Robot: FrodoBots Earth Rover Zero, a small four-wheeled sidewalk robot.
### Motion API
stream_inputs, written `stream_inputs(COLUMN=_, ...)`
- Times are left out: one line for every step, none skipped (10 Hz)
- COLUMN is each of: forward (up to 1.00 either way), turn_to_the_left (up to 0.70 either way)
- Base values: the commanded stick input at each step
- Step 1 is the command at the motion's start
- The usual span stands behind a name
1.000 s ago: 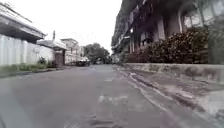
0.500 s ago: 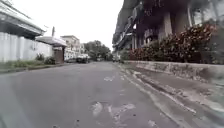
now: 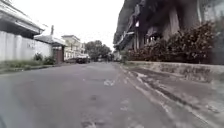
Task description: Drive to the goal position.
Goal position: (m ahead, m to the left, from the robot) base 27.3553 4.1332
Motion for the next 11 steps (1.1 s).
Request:
stream_inputs(forward=1.0, turn_to_the_left=0.0)
stream_inputs(forward=1.0, turn_to_the_left=0.0)
stream_inputs(forward=1.0, turn_to_the_left=0.0)
stream_inputs(forward=1.0, turn_to_the_left=0.0)
stream_inputs(forward=1.0, turn_to_the_left=0.0)
stream_inputs(forward=1.0, turn_to_the_left=0.0)
stream_inputs(forward=1.0, turn_to_the_left=0.0)
stream_inputs(forward=1.0, turn_to_the_left=0.0)
stream_inputs(forward=1.0, turn_to_the_left=0.0)
stream_inputs(forward=1.0, turn_to_the_left=0.03)
stream_inputs(forward=1.0, turn_to_the_left=0.07)
